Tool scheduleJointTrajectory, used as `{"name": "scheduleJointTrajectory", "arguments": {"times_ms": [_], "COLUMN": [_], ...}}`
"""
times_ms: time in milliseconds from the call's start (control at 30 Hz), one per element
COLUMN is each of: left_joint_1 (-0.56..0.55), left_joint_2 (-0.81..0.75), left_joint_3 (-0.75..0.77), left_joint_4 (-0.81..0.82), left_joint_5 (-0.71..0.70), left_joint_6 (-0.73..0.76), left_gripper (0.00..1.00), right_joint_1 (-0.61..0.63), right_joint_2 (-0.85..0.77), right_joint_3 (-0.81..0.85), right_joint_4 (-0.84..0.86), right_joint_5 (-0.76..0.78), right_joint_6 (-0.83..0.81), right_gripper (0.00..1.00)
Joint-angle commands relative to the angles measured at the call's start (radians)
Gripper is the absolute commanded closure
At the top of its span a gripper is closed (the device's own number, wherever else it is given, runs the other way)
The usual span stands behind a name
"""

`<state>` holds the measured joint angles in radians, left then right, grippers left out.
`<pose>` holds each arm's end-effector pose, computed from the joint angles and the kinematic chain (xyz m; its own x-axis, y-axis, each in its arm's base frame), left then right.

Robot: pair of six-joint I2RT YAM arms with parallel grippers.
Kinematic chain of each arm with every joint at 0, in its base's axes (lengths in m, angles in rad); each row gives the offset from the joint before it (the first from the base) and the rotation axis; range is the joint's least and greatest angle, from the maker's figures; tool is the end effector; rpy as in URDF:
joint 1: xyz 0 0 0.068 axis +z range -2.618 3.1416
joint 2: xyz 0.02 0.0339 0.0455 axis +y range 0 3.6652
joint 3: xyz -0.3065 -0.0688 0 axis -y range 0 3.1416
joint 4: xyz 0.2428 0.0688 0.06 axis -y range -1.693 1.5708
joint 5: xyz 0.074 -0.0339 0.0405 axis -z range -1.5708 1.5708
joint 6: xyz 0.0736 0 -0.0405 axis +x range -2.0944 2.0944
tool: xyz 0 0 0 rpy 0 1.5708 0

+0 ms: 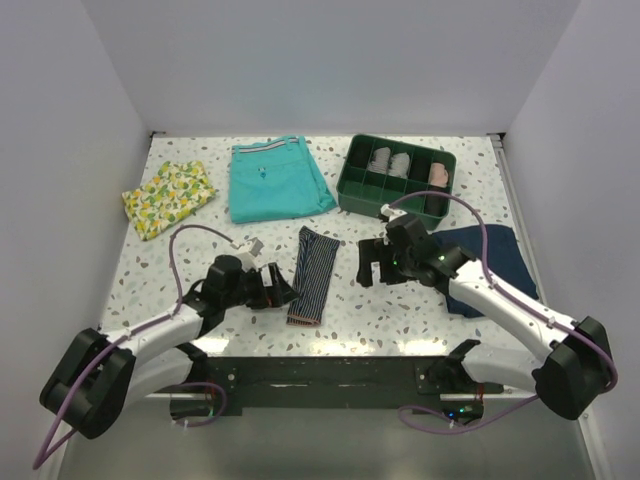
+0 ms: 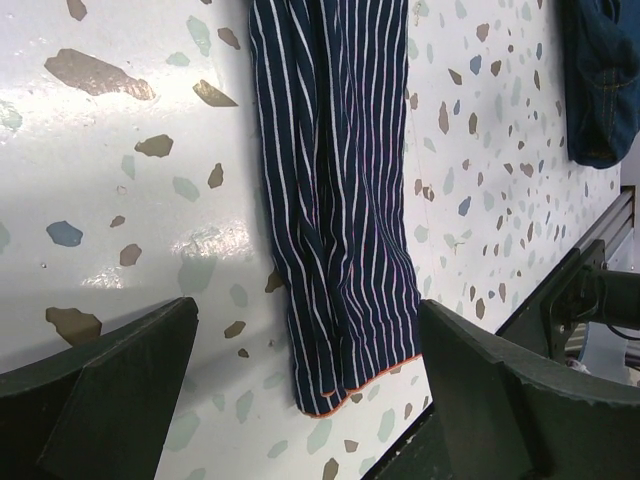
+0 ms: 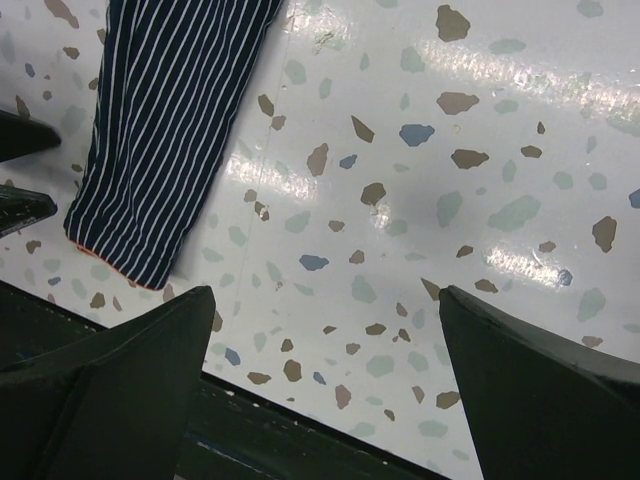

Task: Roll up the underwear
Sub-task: Roll the underwear to the center of the board.

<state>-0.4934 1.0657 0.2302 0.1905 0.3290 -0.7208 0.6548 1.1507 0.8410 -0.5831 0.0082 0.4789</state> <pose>0.1595 -0.1128 0.1555 -0.8437 -0.2555 -0.4721 0.1581 0.7222 -0.6733 0.1884 0.1439 0.2615 -0.8270 -0.0540 -0.5596 -0.2522 0.9253 0.2834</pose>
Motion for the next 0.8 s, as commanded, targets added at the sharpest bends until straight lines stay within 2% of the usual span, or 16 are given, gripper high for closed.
{"name": "scheduleJointTrajectory", "arguments": {"times_ms": [0, 200, 333, 500, 767], "left_joint_1": [-0.001, -0.001, -0.001, -0.001, -0.001], "left_joint_2": [0.05, 0.103, 0.125, 0.09, 0.111], "left_joint_3": [-0.034, -0.016, 0.006, -0.006, -0.023], "left_joint_4": [-0.183, -0.141, -0.157, -0.178, -0.129], "left_joint_5": [-0.074, -0.068, -0.063, -0.067, -0.039], "left_joint_6": [0.029, 0.03, 0.072, 0.064, 0.061], "left_gripper": [0.03, 0.03, 0.04, 0.05, 0.09], "right_joint_1": [0.005, 0.005, 0.005, 0.005, 0.005], "right_joint_2": [0.013, 0.101, 0.122, 0.129, 0.123], "right_joint_3": [0.039, 0.096, 0.115, 0.139, 0.106], "right_joint_4": [-0.032, -0.098, -0.064, -0.038, 0.012], "right_joint_5": [-0.005, -0.071, -0.129, -0.122, -0.132], "right_joint_6": [-0.054, -0.115, -0.146, -0.197, -0.093], "right_gripper": [0.02, 0.01, 0.02, 0.01, 0.01]}}
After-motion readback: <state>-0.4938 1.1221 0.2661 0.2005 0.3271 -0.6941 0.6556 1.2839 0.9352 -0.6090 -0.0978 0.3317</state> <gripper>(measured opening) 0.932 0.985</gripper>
